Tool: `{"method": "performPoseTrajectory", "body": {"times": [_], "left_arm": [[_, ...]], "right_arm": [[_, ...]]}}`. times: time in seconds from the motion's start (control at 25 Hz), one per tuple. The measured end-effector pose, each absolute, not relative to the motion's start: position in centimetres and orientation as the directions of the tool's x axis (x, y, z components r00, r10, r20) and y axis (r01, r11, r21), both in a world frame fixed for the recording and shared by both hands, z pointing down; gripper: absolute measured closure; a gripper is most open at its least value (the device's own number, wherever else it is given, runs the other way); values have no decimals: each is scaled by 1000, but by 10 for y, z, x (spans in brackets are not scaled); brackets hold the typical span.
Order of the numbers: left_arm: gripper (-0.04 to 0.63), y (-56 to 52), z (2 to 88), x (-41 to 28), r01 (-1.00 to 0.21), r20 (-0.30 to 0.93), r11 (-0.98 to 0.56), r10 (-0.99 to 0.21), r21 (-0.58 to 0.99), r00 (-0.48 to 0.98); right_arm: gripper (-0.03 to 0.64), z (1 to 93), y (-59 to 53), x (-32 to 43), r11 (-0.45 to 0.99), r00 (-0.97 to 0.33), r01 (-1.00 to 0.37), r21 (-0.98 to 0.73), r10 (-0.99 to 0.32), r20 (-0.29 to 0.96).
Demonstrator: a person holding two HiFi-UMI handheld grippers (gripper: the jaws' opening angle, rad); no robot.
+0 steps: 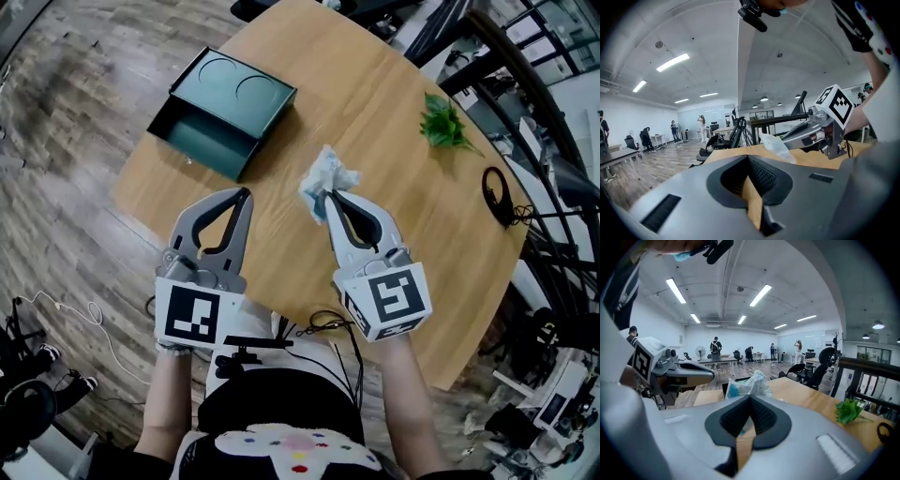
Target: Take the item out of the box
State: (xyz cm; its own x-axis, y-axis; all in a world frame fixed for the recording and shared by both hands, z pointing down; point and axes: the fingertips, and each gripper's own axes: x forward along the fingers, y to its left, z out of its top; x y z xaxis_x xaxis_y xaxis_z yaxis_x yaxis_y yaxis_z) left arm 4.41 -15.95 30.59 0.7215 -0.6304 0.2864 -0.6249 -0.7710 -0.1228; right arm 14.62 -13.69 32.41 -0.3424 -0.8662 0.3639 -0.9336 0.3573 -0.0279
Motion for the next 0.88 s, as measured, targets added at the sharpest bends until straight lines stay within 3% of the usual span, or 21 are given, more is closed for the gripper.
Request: {"method": "performPoseTrajectory", "body": {"times": [0.88], "left_arm": [[589,-67,234,101,-524,202,-836,-548,-163,812]], "right_arm": [[606,230,11,258,67,-64,-997,24,-993,96]]}}
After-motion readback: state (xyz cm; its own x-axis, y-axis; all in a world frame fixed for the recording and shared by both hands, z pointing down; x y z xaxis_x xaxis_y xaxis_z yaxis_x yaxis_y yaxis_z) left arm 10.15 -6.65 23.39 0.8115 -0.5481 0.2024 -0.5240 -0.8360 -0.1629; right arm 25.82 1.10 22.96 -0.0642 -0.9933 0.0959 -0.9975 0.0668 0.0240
